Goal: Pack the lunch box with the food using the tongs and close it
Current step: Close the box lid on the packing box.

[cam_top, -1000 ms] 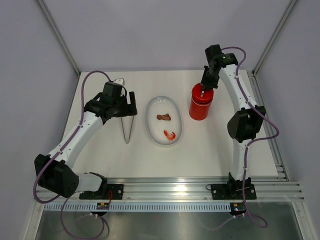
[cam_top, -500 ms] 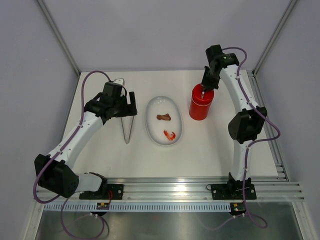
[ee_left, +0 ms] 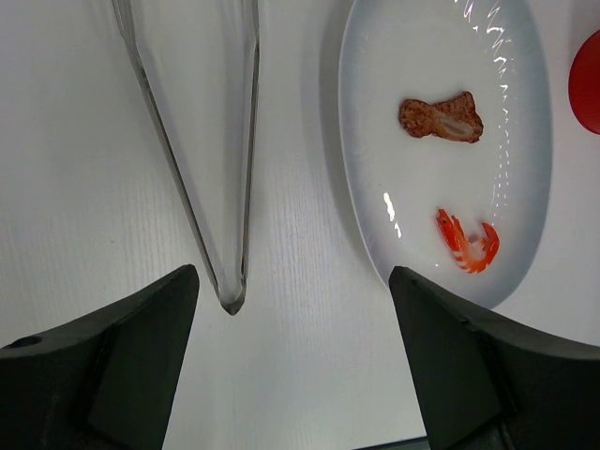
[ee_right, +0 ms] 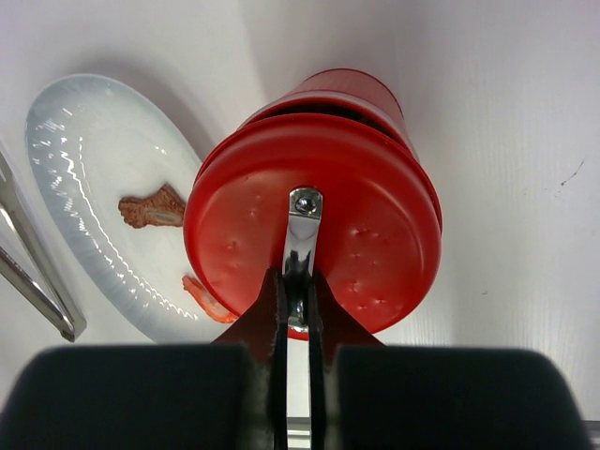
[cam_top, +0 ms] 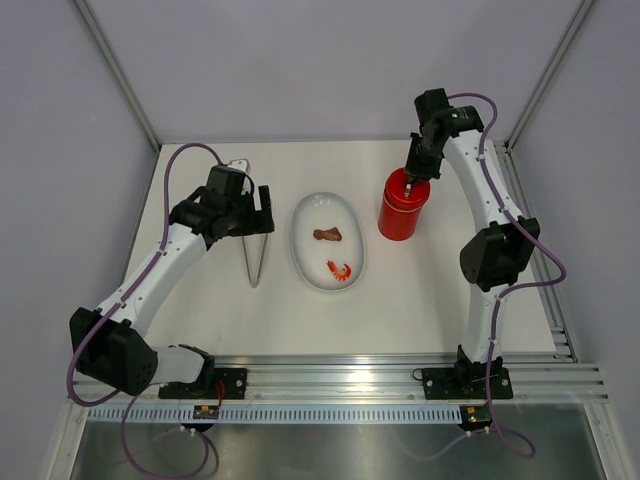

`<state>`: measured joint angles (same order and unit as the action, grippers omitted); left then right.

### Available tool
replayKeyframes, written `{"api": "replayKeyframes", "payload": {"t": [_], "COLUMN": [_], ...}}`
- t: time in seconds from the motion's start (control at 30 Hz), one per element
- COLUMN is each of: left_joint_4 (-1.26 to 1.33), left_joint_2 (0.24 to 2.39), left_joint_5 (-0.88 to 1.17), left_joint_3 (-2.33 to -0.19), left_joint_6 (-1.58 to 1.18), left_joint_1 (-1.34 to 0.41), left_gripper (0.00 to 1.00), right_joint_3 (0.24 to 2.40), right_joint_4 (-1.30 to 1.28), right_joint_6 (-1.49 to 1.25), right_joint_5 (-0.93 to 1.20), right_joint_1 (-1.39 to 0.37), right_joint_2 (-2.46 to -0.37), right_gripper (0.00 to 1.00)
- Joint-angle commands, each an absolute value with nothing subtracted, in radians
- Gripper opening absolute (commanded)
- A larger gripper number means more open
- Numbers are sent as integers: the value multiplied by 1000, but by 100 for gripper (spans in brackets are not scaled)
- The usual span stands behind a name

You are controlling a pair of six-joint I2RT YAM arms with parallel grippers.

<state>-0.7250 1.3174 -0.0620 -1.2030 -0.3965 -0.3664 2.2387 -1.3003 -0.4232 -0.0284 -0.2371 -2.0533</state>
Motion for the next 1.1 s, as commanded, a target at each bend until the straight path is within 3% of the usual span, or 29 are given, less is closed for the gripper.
{"api": "replayKeyframes", "payload": {"t": [0.0,0.77,1.0,1.03,1.07], "left_joint_4": [-706,-709,-710,-710,-710], "left_joint_2": [1312,1301,1304,1307,1307], "left_joint_5": [-48,-51,-51,-46,-45], "left_joint_3": [-1204,-1189,-1192,-1192,-1193], "left_joint_6": [-391,-385,-382,-382,-382], "left_joint_1": [-362,-362,-362,-362,-364], "left_gripper": [86,86,86,86,86], "right_joint_3": [2226,2329,2347,2356,2368], "right_joint_4": [-1295,-1345,-1354,-1361,-1367], "right_joint_6": [-384,-399,-411,-404,-400], "right_joint_5": [37,5,-95,-100,-103], "right_joint_1": [-239,-233,-233,-233,-233], "right_joint_2": [-2060,-2172,-2160,-2163,-2169], "right_gripper": [0,0,16,28,32]}}
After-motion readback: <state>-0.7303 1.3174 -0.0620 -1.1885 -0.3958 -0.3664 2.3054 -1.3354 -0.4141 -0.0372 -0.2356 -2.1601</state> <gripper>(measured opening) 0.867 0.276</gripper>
